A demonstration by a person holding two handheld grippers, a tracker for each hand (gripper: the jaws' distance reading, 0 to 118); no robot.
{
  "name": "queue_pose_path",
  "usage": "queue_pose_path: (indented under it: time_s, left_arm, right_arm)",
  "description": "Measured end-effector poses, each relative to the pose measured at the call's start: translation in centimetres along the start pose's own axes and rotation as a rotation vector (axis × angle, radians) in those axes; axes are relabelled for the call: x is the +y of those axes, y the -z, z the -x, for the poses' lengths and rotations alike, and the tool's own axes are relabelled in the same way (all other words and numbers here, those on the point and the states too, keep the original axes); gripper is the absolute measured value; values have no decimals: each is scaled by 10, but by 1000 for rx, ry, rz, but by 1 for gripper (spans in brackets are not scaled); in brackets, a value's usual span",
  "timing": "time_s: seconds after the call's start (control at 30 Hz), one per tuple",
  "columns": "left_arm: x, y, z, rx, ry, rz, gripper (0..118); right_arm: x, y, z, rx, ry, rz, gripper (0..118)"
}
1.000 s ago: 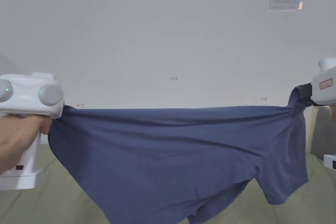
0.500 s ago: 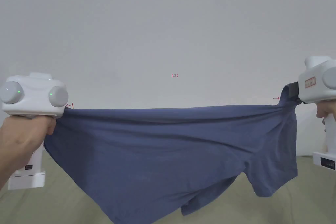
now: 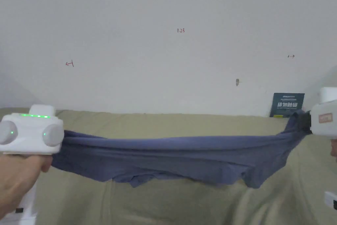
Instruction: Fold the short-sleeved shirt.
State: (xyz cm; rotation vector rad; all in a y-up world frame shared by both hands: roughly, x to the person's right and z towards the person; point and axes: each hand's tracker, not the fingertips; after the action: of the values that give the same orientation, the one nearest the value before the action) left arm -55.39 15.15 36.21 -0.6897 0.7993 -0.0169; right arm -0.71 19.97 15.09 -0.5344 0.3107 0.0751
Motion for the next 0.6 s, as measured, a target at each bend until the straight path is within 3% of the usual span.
queue_pose_path:
  time_s: [0.13, 0.33, 0.6]
  left_arm:
    - [-94, -27, 19, -77, 29, 88, 2]
    - [-221, -68, 48, -148, 76, 236, 2]
    - [-308, -122, 85, -186, 78, 307, 2]
  right_arm:
    - [-92, -40, -17, 24, 24, 127, 3]
    - [-236, -114, -37, 44, 154, 266, 3]
    - [-351, -180, -66, 25, 243, 372, 3]
